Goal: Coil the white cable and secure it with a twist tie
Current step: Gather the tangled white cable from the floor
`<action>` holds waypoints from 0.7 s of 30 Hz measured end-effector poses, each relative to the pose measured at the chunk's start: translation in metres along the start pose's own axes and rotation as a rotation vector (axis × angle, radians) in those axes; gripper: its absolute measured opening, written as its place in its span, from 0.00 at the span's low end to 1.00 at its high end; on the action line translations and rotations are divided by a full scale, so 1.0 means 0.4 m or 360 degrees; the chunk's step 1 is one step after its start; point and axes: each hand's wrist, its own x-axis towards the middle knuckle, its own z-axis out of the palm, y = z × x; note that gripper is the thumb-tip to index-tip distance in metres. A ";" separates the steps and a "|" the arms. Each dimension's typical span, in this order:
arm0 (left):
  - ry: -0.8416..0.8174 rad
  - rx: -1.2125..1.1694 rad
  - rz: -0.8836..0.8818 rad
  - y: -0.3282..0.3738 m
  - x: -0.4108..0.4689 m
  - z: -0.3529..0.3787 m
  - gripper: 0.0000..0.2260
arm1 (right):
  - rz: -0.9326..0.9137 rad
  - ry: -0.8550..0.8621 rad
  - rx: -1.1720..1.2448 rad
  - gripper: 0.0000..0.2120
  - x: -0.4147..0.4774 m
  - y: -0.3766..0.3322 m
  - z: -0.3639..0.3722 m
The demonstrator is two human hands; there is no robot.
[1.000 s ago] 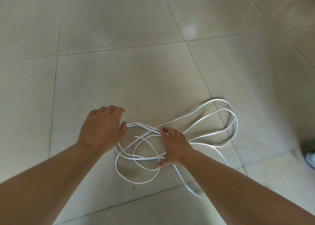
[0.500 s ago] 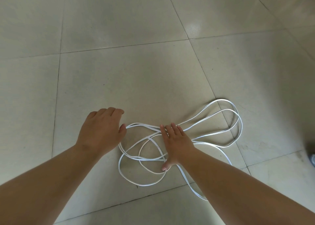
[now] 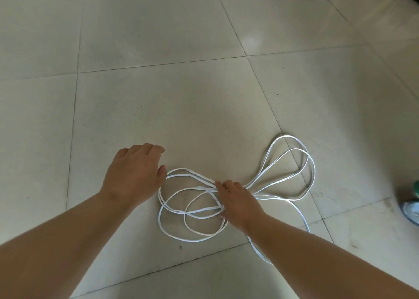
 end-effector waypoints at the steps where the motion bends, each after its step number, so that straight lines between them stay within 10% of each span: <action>1: 0.0007 -0.0011 0.0003 0.001 -0.001 -0.001 0.18 | -0.0037 0.0008 -0.0022 0.38 -0.007 0.006 0.006; 15: 0.0026 -0.0029 0.0025 0.018 -0.012 -0.013 0.17 | -0.0492 0.0249 -0.0379 0.23 -0.096 0.043 0.006; 21: 0.0036 -0.0015 0.0039 0.029 -0.014 -0.015 0.17 | -0.0413 -0.0104 -0.0239 0.43 -0.103 0.057 0.023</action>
